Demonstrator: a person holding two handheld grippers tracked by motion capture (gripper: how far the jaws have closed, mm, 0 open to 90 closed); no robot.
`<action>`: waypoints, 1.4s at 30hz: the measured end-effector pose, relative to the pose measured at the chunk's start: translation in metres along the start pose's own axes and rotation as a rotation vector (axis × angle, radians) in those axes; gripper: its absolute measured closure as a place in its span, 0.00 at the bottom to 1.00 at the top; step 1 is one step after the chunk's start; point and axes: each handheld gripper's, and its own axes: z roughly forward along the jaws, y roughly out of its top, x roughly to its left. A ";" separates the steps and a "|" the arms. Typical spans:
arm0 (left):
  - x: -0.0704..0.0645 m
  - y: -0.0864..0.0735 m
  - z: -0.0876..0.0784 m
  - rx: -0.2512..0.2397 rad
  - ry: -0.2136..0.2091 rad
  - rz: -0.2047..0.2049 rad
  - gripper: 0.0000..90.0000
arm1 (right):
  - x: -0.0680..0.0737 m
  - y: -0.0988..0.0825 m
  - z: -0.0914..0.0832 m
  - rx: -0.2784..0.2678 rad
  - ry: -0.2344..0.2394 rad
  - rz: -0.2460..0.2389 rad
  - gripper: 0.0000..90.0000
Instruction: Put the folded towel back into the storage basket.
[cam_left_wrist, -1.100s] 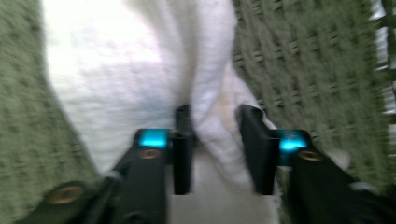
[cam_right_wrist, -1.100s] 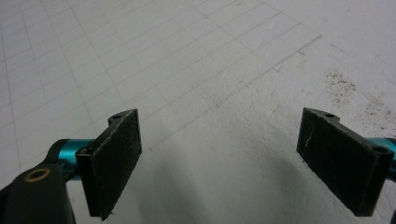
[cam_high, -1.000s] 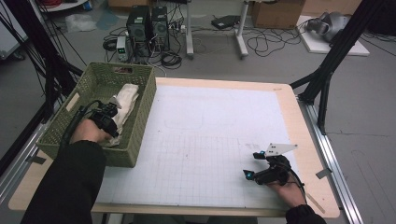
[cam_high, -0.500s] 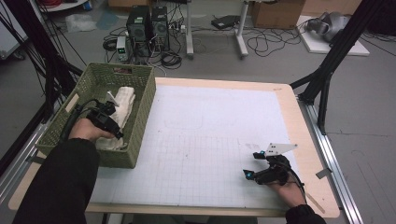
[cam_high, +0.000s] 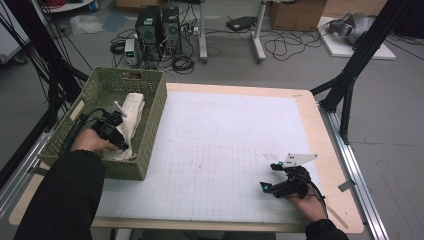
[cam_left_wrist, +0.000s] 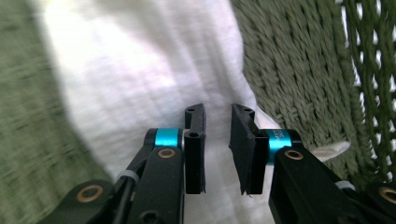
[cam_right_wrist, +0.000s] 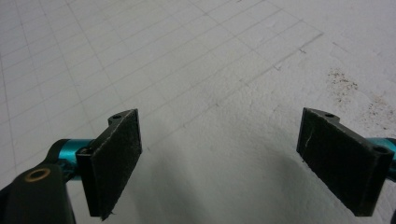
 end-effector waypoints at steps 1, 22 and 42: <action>0.000 0.000 -0.001 -0.002 0.001 0.001 0.82 | 0.000 0.000 0.000 0.000 0.001 -0.003 0.15; -0.005 -0.003 -0.009 -0.048 -0.049 0.163 0.90 | 0.000 0.001 -0.001 -0.007 0.007 0.008 0.15; 0.004 -0.008 -0.024 -0.200 -0.085 0.116 0.84 | 0.000 0.002 -0.004 -0.039 -0.004 0.007 0.14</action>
